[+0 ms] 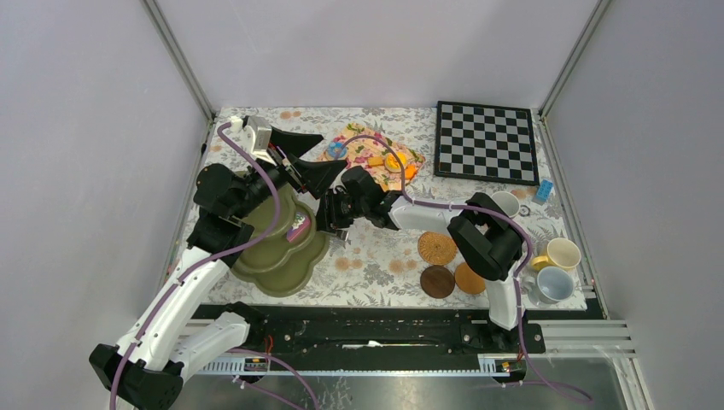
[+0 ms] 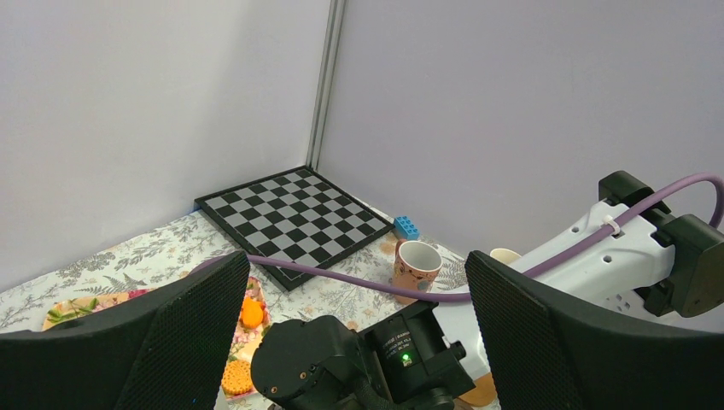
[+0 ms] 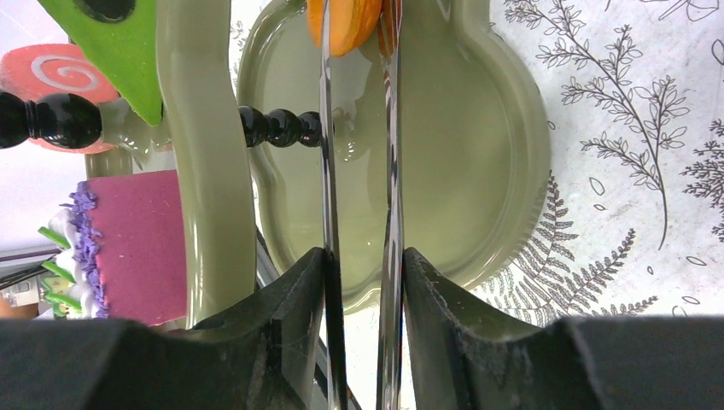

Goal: Serve the afternoon tea

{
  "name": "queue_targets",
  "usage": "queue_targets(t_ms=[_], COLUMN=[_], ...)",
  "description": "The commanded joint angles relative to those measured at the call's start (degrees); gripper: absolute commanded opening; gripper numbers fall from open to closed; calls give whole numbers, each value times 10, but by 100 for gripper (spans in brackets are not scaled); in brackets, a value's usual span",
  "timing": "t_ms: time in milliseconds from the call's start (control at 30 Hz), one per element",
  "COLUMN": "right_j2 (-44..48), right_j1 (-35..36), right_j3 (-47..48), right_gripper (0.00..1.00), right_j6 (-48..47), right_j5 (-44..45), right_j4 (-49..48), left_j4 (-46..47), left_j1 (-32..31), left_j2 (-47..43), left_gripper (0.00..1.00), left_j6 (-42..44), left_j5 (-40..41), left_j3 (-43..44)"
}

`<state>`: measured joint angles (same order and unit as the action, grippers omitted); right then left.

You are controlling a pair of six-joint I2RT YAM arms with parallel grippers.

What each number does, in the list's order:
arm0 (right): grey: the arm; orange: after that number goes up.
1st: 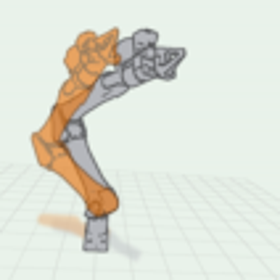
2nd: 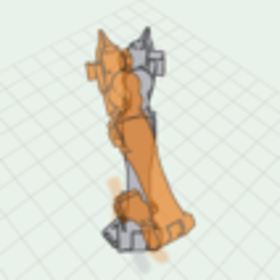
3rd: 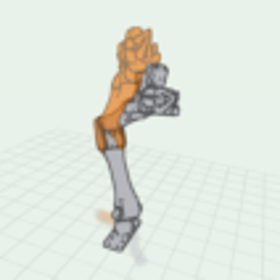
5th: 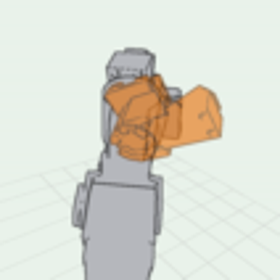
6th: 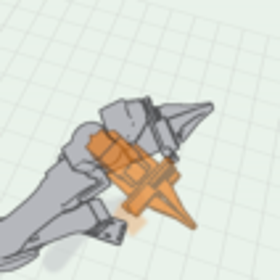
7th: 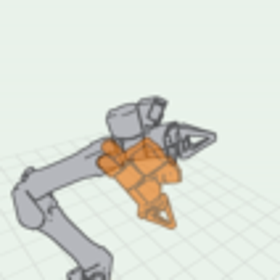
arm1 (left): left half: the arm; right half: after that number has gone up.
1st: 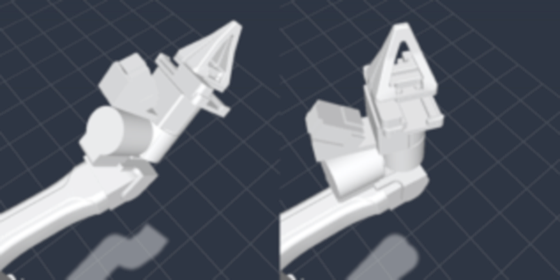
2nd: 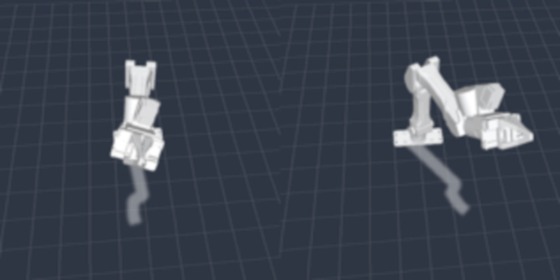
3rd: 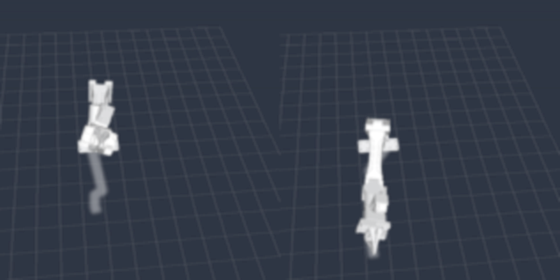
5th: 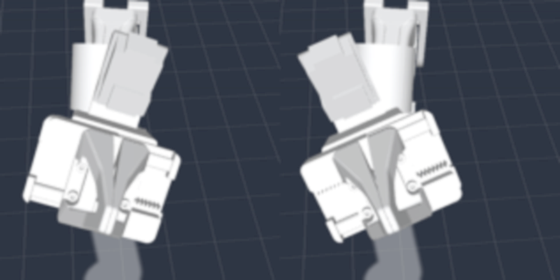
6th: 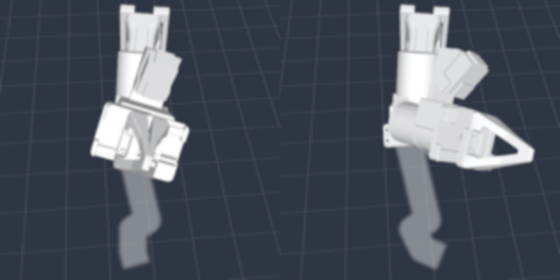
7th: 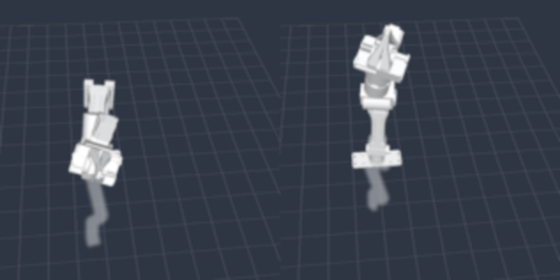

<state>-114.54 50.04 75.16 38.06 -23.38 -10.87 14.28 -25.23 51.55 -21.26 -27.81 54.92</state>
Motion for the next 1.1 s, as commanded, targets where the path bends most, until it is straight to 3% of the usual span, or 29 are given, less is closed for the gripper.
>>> queue_targets(t_ms=[0,400,733,900,1067], right_j2=[9,78,151,208,288], right_j1=[3,2,-16,-47,-124], right_j3=[19,-38,-109,-156,-218], right_gripper=[44,51,46,44,43], right_j6=[-14,-21,-27,-38,-51], right_j5=[13,26,37,51,57], right_j4=[2,7,12,27,42], left_j4=[31,30,29,29,29], left_j1=[-3,-3,-6,-7,-8], left_j2=[-5,-8,-8,-8,-8], left_gripper=[99,99,99,99,99], left_j6=[-2,-1,0,0,-1], left_j5=[-12,-11,-11,-11,-12], left_j3=[5,5,5,5,5])
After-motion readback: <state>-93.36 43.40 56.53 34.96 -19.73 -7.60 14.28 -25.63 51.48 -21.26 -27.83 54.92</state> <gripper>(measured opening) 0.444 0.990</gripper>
